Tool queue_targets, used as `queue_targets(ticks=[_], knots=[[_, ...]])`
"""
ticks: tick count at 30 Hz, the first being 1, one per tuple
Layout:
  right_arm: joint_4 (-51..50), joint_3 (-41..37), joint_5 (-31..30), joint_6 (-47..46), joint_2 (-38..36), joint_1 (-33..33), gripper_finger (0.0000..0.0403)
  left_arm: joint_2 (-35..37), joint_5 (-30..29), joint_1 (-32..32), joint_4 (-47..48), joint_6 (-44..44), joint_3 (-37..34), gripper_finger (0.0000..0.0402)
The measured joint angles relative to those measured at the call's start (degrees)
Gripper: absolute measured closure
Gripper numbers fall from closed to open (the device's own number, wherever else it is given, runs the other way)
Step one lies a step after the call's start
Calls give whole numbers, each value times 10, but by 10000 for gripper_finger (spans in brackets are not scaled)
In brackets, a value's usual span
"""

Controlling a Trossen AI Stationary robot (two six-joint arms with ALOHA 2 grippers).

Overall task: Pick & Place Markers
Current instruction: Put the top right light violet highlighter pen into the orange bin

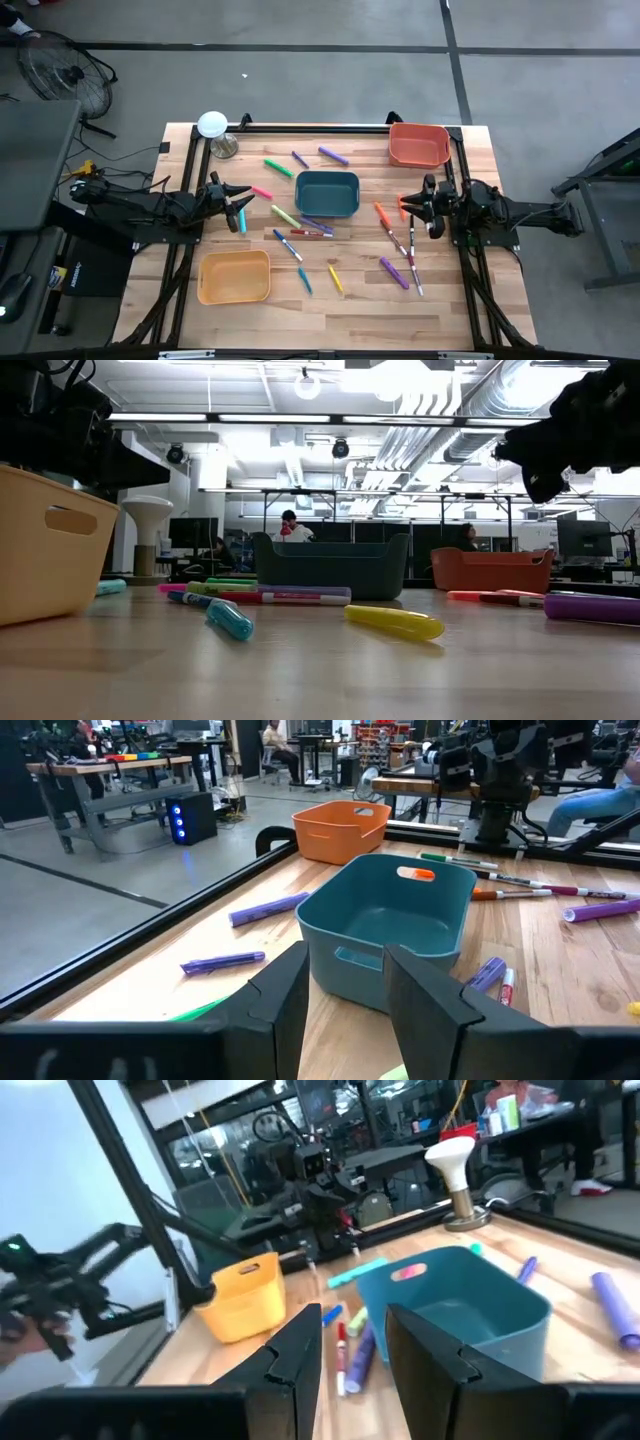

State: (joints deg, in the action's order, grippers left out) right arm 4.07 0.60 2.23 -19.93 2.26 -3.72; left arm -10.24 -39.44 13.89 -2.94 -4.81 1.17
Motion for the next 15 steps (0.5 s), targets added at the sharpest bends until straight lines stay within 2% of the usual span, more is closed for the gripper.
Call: queue_targets(ticks=[3,6,15], knots=[[-9,0,-3,18,0,0,300,0,0,0,0,0,0,275],[-4,0,-35,34,0,0,300,0,0,0,0,0,0,275],[-15,0,-72,32,0,0,300,0,14,0,-1,0,0,275]])
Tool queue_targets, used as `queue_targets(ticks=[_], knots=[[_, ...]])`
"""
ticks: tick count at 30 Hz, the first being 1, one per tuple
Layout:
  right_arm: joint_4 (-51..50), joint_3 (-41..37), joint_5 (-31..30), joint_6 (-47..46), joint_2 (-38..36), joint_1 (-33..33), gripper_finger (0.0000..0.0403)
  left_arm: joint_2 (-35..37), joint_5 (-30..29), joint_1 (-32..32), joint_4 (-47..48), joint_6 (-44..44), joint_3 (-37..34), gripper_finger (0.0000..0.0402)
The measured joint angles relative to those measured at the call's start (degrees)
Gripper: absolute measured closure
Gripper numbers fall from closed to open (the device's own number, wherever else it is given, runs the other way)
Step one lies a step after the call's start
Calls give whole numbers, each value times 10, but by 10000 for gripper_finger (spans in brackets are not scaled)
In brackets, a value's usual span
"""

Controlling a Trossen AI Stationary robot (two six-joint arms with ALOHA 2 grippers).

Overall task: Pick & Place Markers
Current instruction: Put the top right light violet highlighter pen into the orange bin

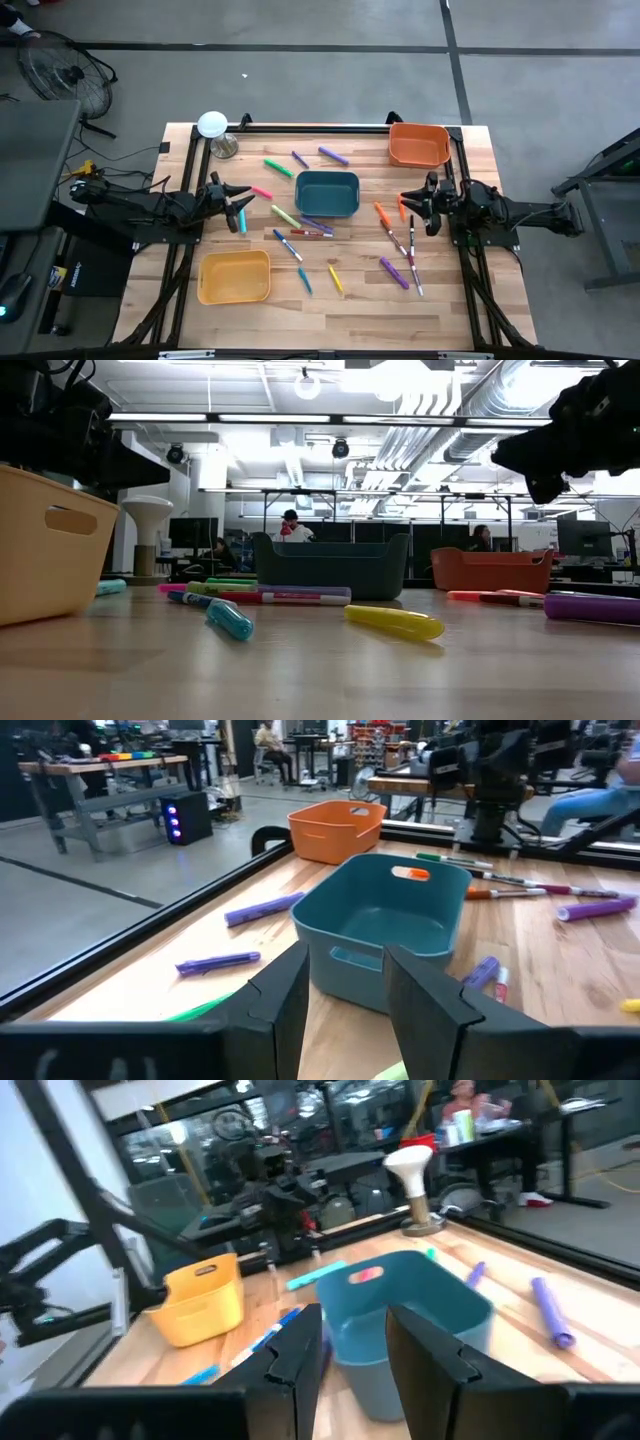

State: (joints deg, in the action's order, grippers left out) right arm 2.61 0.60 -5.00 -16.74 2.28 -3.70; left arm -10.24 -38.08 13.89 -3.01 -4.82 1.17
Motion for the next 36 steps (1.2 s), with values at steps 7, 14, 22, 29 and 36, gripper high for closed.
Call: queue_targets(ticks=[7,14,22,29,36], knots=[[-20,15,-112,-12,1,0,300,0,-3,0,0,0,0,275],[-129,118,-177,-57,55,0,300,0,43,0,-1,0,0,275],[-289,299,-218,-73,208,0,300,0,128,0,2,0,0,275],[-397,423,-221,-77,359,-1,300,0,105,0,-2,0,0,275],[-399,519,-195,14,521,-60,300,0,39,0,-3,0,0,275]])
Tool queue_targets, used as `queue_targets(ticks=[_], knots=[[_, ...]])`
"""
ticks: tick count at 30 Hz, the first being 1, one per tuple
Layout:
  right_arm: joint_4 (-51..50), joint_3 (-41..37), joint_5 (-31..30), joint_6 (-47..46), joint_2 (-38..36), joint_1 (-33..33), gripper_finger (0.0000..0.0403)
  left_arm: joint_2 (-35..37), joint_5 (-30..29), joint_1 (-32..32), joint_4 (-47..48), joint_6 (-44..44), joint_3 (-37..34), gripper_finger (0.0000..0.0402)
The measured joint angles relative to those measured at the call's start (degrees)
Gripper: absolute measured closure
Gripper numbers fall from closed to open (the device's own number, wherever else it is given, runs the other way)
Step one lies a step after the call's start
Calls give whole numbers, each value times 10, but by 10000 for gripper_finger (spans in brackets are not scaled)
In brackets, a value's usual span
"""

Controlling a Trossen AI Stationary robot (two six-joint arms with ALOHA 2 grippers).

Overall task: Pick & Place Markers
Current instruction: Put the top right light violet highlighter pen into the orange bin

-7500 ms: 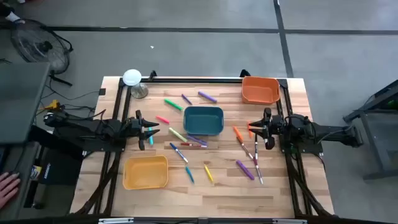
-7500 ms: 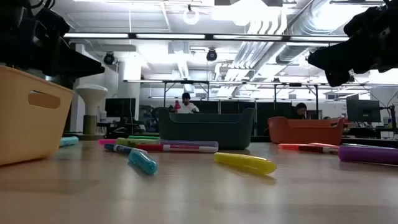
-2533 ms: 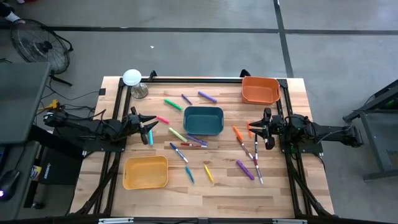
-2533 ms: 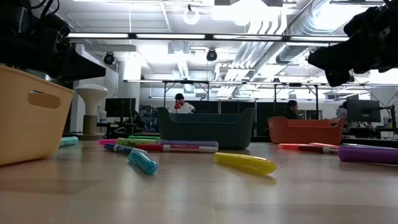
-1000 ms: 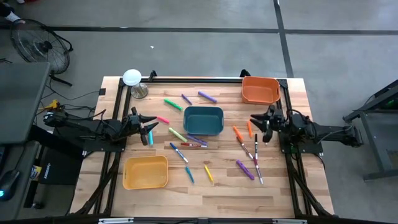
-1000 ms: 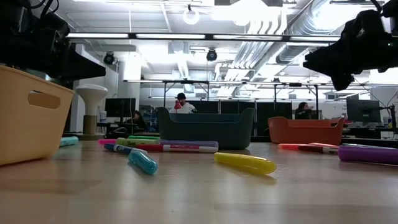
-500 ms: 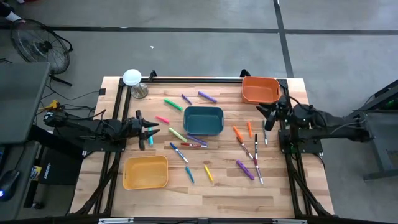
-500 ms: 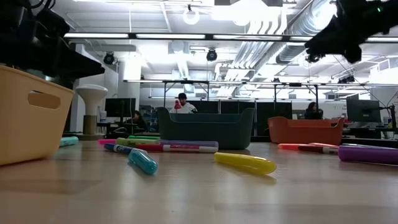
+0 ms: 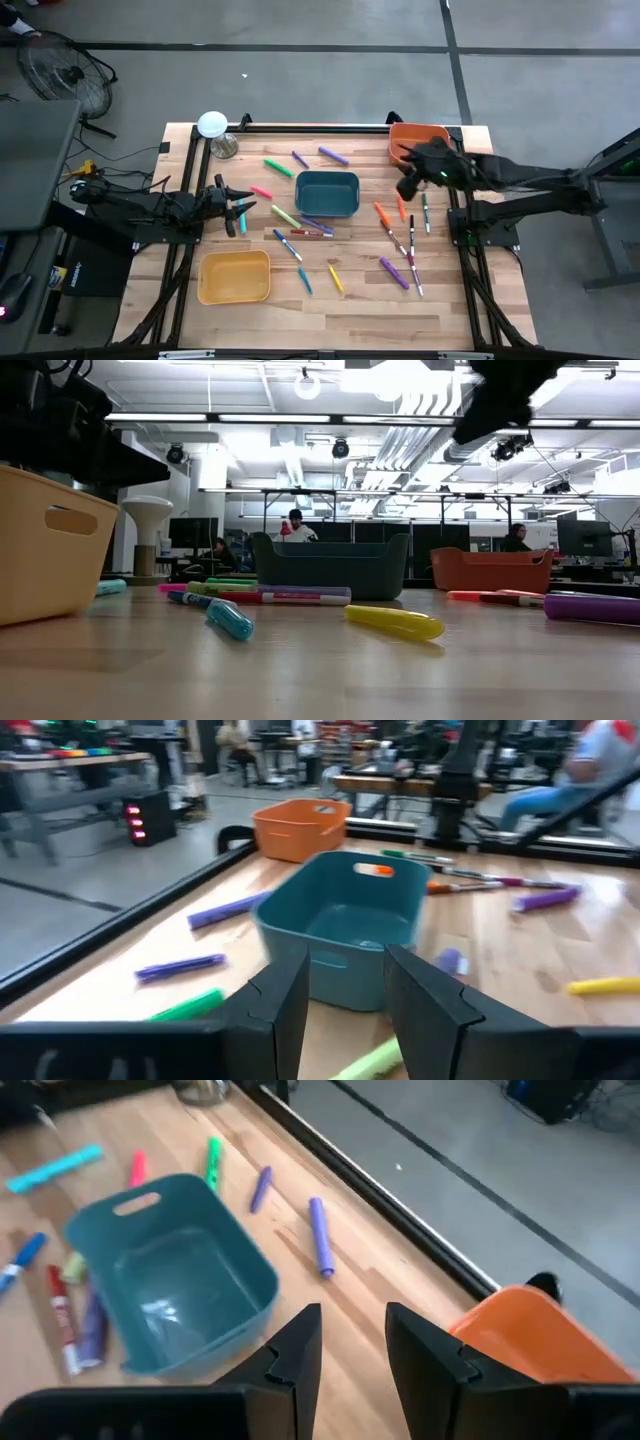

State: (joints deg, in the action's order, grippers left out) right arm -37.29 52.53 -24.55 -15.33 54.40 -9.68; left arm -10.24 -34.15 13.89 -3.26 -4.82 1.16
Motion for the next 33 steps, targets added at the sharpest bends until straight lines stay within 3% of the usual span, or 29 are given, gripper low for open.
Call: queue_targets(ticks=[7,13,20,28,33], knots=[[-4,119,133,110,159,-114,299,0,-14,0,0,0,0,275],[-19,207,201,176,274,-179,299,0,-14,0,0,0,0,275],[-70,315,215,212,403,-201,292,0,-14,0,0,0,0,275],[-182,482,206,233,549,-206,220,0,-16,0,2,0,0,275],[-220,573,231,233,623,-209,200,0,-16,0,2,0,0,275]])
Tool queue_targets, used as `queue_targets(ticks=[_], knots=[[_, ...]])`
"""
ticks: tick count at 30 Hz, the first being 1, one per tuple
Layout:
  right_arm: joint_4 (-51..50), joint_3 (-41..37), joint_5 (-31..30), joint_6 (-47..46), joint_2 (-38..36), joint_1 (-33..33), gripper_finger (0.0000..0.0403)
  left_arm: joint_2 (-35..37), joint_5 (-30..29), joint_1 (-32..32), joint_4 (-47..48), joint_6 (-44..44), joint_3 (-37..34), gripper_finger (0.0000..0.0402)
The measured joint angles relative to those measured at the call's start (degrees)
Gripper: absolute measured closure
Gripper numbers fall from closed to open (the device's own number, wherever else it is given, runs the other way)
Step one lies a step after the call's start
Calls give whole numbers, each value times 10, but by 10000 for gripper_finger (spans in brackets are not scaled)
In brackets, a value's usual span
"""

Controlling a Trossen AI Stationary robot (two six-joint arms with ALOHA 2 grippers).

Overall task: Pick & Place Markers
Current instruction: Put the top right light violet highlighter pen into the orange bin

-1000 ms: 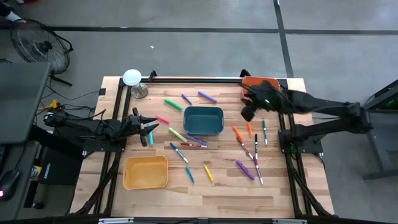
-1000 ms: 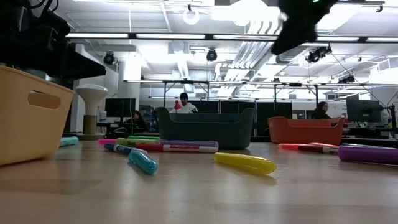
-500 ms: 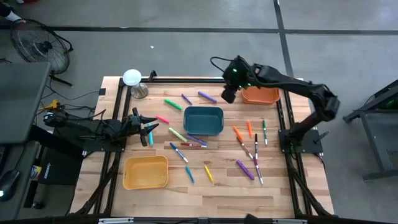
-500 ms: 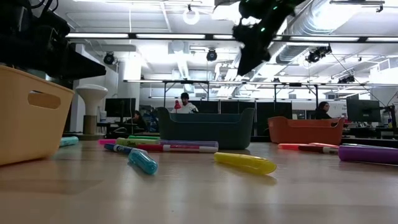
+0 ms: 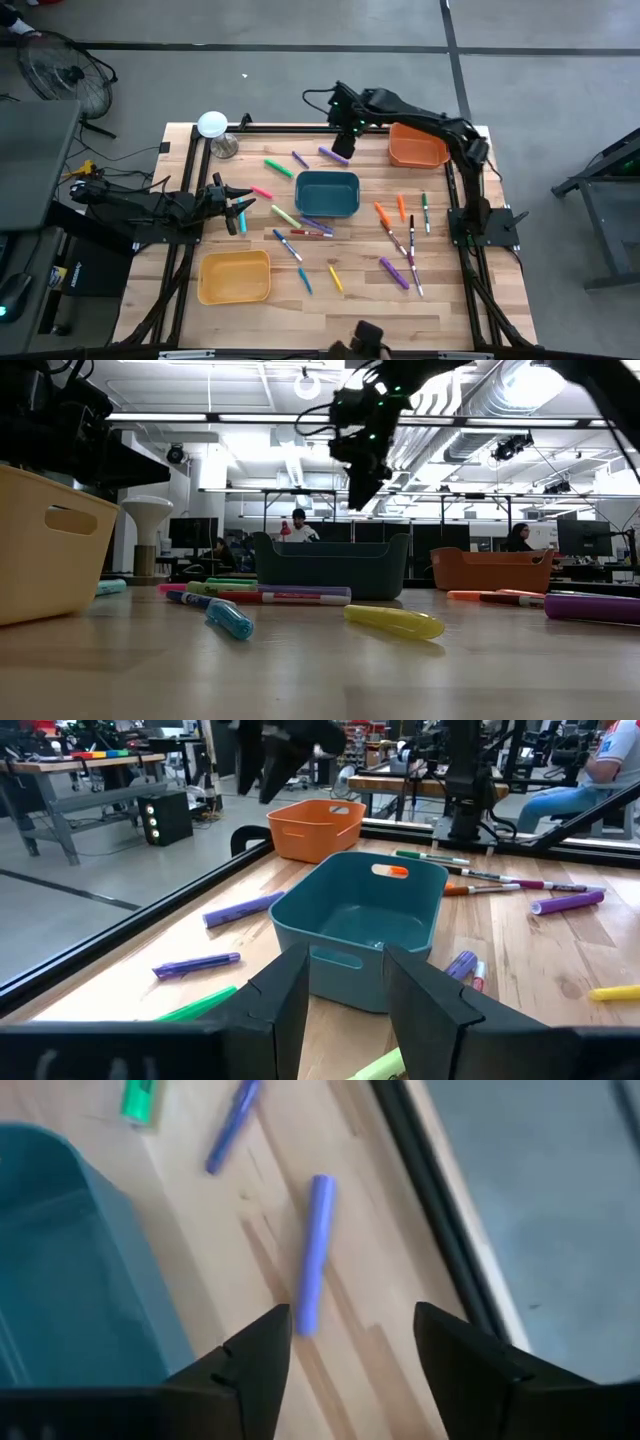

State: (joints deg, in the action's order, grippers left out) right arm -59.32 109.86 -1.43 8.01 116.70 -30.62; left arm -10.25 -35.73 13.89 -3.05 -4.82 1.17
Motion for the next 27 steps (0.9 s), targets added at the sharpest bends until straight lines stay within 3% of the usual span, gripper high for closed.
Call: queue_targets(ticks=[5,15,27], knots=[[-4,40,35,-2,53,0,199,0,0,0,0,0,0,275],[22,47,35,-2,114,-1,198,0,-10,0,1,0,0,275],[90,48,49,-37,124,-3,198,0,-14,0,1,-2,0,275]])
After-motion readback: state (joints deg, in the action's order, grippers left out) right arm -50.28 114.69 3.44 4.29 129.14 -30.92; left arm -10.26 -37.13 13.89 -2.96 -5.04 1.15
